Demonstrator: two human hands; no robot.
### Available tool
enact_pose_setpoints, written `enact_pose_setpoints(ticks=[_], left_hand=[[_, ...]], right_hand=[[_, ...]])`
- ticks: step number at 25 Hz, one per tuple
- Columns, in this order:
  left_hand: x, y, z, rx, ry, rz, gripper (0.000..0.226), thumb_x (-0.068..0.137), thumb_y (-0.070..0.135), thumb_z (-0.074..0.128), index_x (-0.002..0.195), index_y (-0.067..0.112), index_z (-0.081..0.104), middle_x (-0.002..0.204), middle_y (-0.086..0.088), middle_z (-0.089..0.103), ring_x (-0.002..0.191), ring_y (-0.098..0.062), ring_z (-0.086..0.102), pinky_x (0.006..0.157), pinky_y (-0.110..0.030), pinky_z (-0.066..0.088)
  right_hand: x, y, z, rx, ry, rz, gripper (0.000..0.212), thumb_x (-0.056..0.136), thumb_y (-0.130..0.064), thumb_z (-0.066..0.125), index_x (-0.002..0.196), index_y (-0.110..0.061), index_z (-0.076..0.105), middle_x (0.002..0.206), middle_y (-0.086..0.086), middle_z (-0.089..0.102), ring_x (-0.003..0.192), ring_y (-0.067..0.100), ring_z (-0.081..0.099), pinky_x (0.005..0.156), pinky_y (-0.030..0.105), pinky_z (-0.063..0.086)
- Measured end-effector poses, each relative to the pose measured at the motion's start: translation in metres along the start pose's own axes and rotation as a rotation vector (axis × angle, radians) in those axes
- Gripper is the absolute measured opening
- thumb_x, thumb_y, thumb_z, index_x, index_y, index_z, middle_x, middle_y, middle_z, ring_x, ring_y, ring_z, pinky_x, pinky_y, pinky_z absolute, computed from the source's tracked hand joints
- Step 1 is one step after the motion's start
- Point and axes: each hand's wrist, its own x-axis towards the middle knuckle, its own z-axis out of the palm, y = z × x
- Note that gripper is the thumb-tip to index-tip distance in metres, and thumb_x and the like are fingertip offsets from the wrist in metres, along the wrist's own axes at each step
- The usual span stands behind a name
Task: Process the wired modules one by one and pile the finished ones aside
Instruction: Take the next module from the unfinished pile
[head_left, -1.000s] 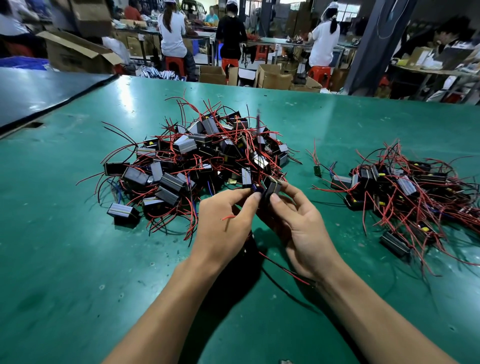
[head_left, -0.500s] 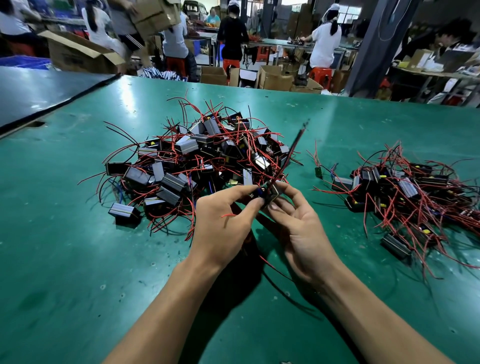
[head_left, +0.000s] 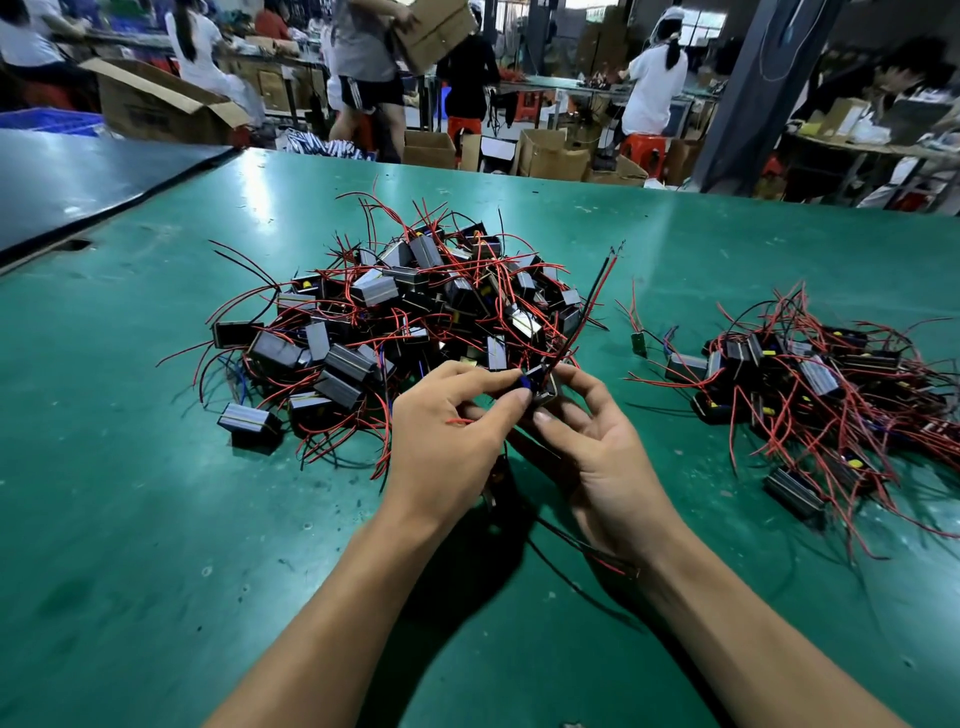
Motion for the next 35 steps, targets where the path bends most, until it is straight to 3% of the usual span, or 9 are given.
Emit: enact_pose_setpoints(ticks=[4,8,10,14,21,25,30,33,35], left_hand=[[0.002,-0.003,-0.003,-0.09,-0.05,-0.1,0.017,0.081,0.01,0.078,0.097,0.015,0.079,0.097,-0.004,0.069,0.061,-0.016,0.047,0.06,-0.027,0.04],[0.003,-0.003,-0.005,-0.06,-0.053,-0.09,0.018,0.081,0.007,0.078,0.096,0.017,0.079,0.096,-0.001,0.068,0.058,-0.013,0.047,0.058,-0.028,0.04],[0.002,-0.002,-0.003,-0.05,-0.046,-0.076,0.019,0.08,0.008,0.079,0.096,0.019,0.079,0.094,0.0,0.066,0.054,-0.008,0.046,0.055,-0.026,0.038],[-0.001,-0.003,0.001,-0.051,-0.056,-0.102,0.02,0.078,0.012,0.081,0.097,0.02,0.077,0.093,-0.005,0.065,0.05,-0.003,0.044,0.05,-0.018,0.037],[0.0,-0.004,0.002,-0.131,-0.137,-0.244,0.009,0.085,0.013,0.073,0.091,0.02,0.076,0.081,-0.004,0.075,0.065,-0.011,0.064,0.067,-0.032,0.055],[-0.001,-0.008,0.003,-0.08,-0.159,-0.256,0.006,0.086,0.017,0.072,0.09,0.022,0.072,0.08,-0.001,0.075,0.076,-0.018,0.071,0.074,-0.044,0.06],[-0.001,-0.009,0.002,-0.081,-0.118,-0.247,0.009,0.085,0.014,0.073,0.09,0.02,0.069,0.081,-0.002,0.075,0.079,-0.021,0.072,0.078,-0.048,0.058],[0.0,-0.008,0.002,-0.108,-0.102,-0.263,0.01,0.084,0.011,0.074,0.09,0.017,0.069,0.082,-0.004,0.075,0.081,-0.024,0.072,0.08,-0.049,0.058],[-0.001,-0.007,0.003,-0.098,-0.119,-0.268,0.013,0.082,0.008,0.076,0.091,0.016,0.07,0.083,-0.005,0.075,0.082,-0.024,0.072,0.081,-0.047,0.059]], right_hand=[[-0.001,-0.003,0.0,-0.003,-0.027,0.015,0.035,0.092,0.011,0.052,0.117,-0.013,0.056,0.101,0.007,0.077,0.088,0.015,0.073,0.083,0.029,0.06],[-0.003,-0.004,0.004,-0.066,-0.025,0.034,0.039,0.08,-0.016,0.069,0.117,-0.016,0.057,0.095,0.005,0.077,0.086,0.013,0.074,0.068,0.024,0.058],[-0.002,-0.001,0.006,-0.058,0.01,0.009,0.042,0.076,-0.02,0.071,0.114,-0.013,0.057,0.09,0.006,0.077,0.079,0.014,0.074,0.065,0.024,0.059],[0.0,0.001,0.006,-0.036,0.042,-0.048,0.023,0.082,-0.013,0.067,0.104,-0.011,0.061,0.091,0.013,0.077,0.079,0.019,0.074,0.07,0.027,0.059],[0.002,0.003,0.0,-0.121,0.118,-0.008,0.019,0.096,-0.009,0.061,0.111,-0.009,0.049,0.095,0.017,0.076,0.082,0.024,0.074,0.079,0.038,0.061],[0.002,-0.002,0.001,-0.159,0.154,0.021,0.016,0.096,-0.005,0.06,0.106,-0.009,0.049,0.079,0.009,0.076,0.065,0.018,0.073,0.055,0.026,0.057],[-0.002,-0.007,-0.001,-0.391,0.158,-0.036,0.014,0.093,-0.008,0.067,0.106,-0.011,0.064,0.086,0.002,0.077,0.082,0.015,0.074,0.067,0.022,0.055],[-0.003,-0.01,-0.003,-0.465,0.159,-0.07,0.017,0.092,-0.001,0.065,0.102,-0.014,0.069,0.082,-0.006,0.076,0.077,0.003,0.072,0.06,0.012,0.051],[-0.002,-0.01,-0.002,-0.434,0.165,-0.061,0.02,0.091,0.006,0.061,0.098,-0.012,0.069,0.083,0.0,0.077,0.076,0.008,0.072,0.065,0.015,0.054]])
